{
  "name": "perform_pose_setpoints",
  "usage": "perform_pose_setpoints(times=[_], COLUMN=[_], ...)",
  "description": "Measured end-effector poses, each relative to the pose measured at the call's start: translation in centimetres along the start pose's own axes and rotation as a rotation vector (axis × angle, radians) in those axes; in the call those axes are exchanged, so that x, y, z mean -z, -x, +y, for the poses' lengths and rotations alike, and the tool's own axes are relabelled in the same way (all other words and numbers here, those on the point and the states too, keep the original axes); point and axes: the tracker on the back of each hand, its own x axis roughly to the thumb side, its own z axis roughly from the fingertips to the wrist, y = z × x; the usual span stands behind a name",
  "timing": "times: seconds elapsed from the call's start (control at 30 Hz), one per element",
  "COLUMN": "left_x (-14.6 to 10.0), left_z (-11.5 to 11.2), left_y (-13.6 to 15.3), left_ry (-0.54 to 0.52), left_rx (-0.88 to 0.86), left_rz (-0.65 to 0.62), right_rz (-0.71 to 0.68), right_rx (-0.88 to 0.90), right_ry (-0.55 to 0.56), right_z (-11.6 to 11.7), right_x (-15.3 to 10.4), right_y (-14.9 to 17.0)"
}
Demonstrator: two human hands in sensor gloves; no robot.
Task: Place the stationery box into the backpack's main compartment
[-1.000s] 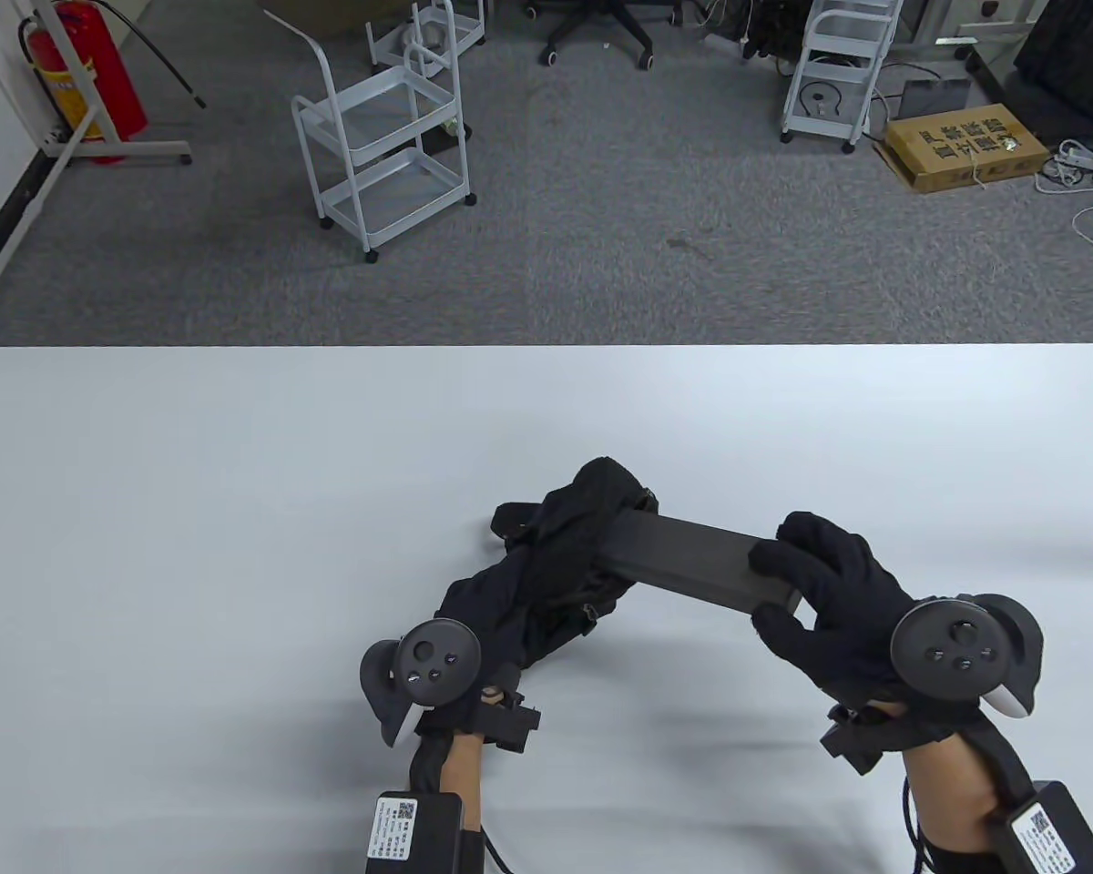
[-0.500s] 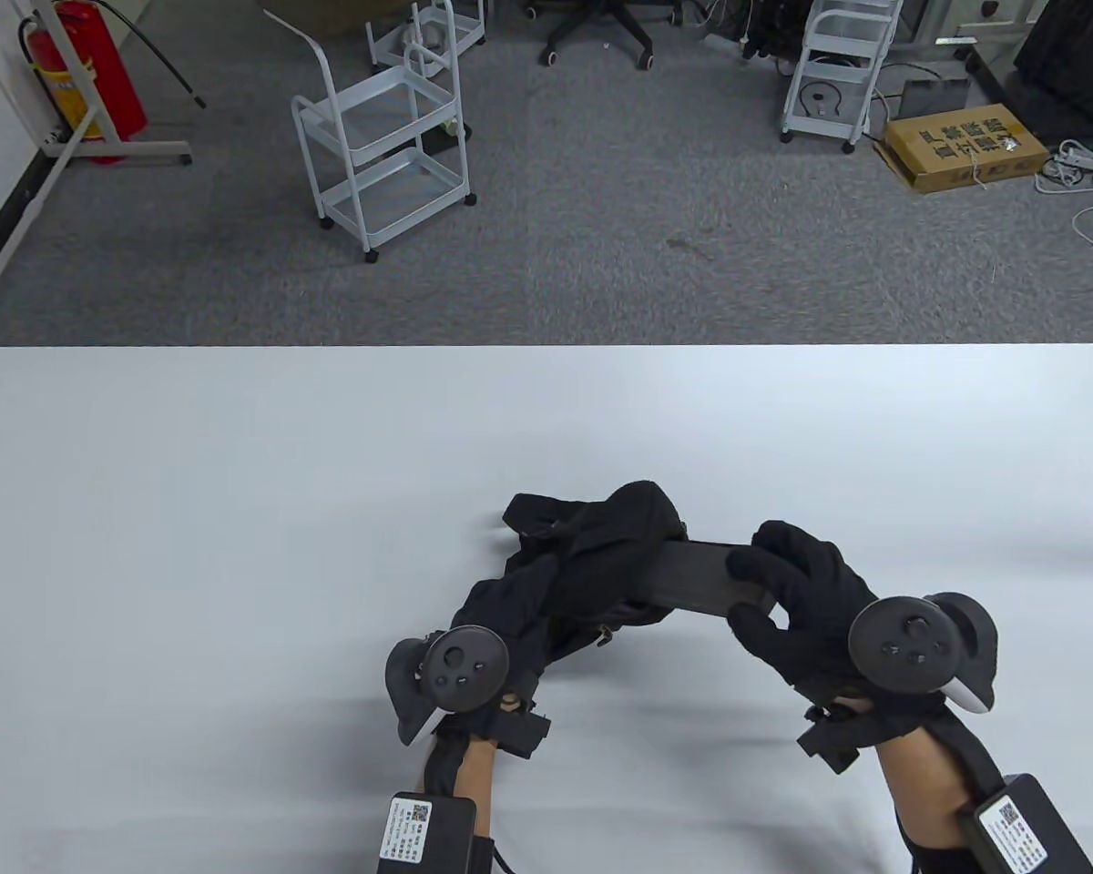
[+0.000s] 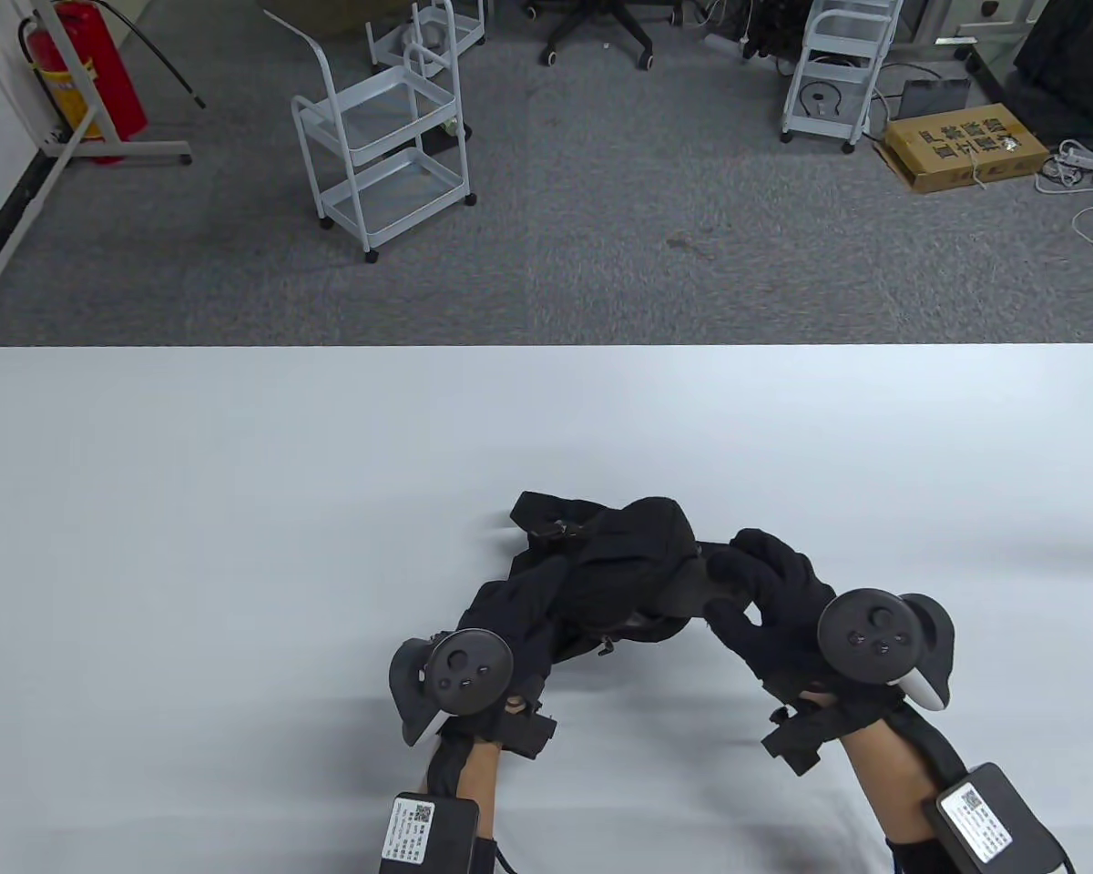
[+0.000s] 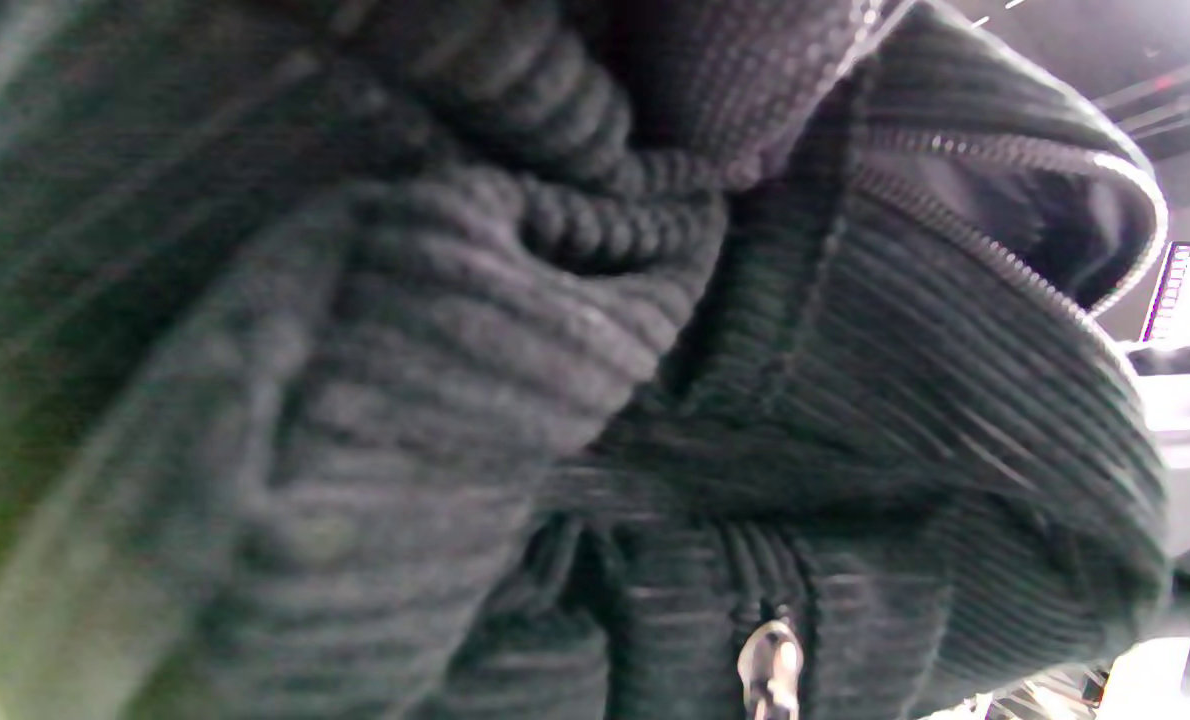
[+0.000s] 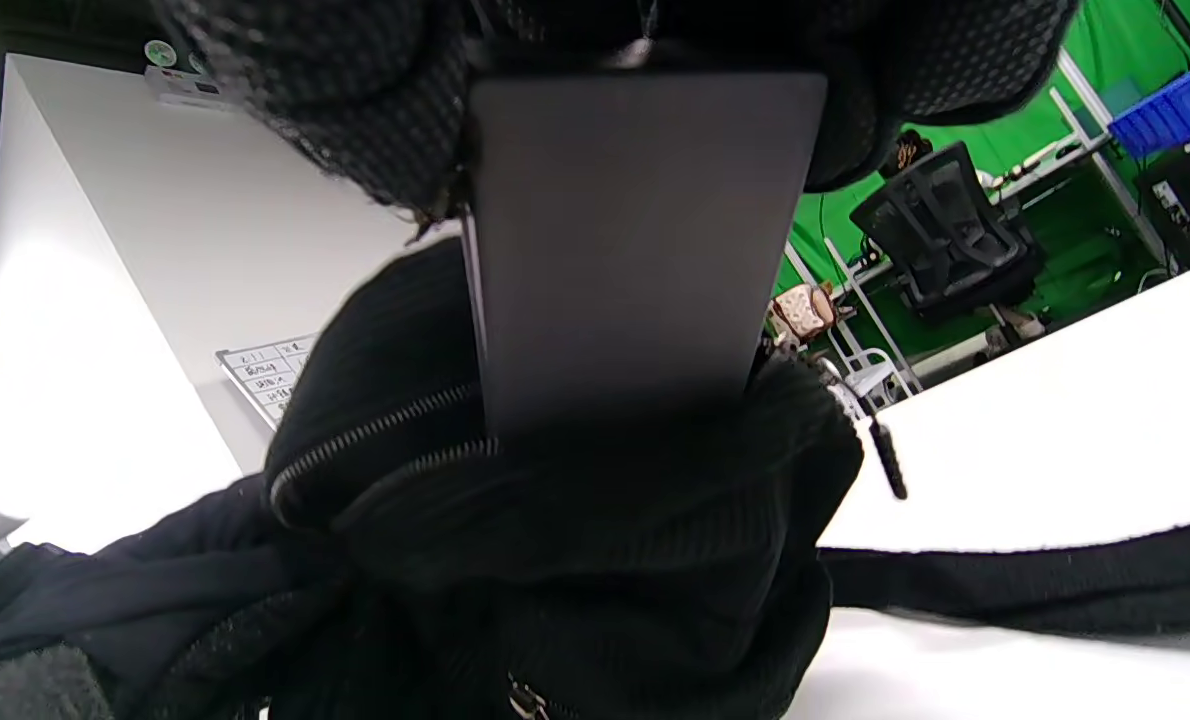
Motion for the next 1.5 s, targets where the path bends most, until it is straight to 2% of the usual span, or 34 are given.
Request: perform_pose_setpoints(times=[0.2, 0.47, 0.63, 0.8, 0.93, 1.03, 1.23, 1.33, 1.5], left_x=[0.0, 0.0, 0.0, -0.1, -0.2, -0.1, 0.2, 0.5, 0.5], left_z=[-0.2, -0.7, -1.0, -0.2, 1.0, 1.5, 1.6, 1.0, -0.3], left_y=[-0.2, -1.1, -1.2, -0.3, 0.7, 1.1, 0.8, 0.5, 0.2], left_ry=[0.004, 0.011, 0.002, -0.046, -0.107, -0.123, -0.076, 0.029, 0.089], left_rx=[-0.017, -0.04, -0.081, -0.139, -0.299, -0.405, -0.512, -0.565, -0.566], left_rz=[-0.014, -0.049, -0.03, 0.028, 0.077, 0.049, -0.036, -0.092, -0.089], right_rz=[-0.003, -0.01, -0.01, -0.006, 0.016, 0.073, 0.036, -0.008, -0.086], right_rx=[0.021, -0.077, -0.068, 0.024, 0.165, 0.24, 0.303, 0.301, 0.312], right_ry=[0.006, 0.039, 0.015, 0.028, 0.017, -0.011, -0.079, -0.123, -0.192], right_z=[1.1, 2.1, 2.6, 1.3, -0.7, -1.2, -0.6, 0.0, 1.3], right_x=[0.2, 0.1, 0.1, 0.1, 0.3, 0.3, 0.6, 0.7, 0.7], right_y=[0.6, 0.2, 0.6, 1.6, 4.3, 6.3, 6.5, 5.7, 4.4])
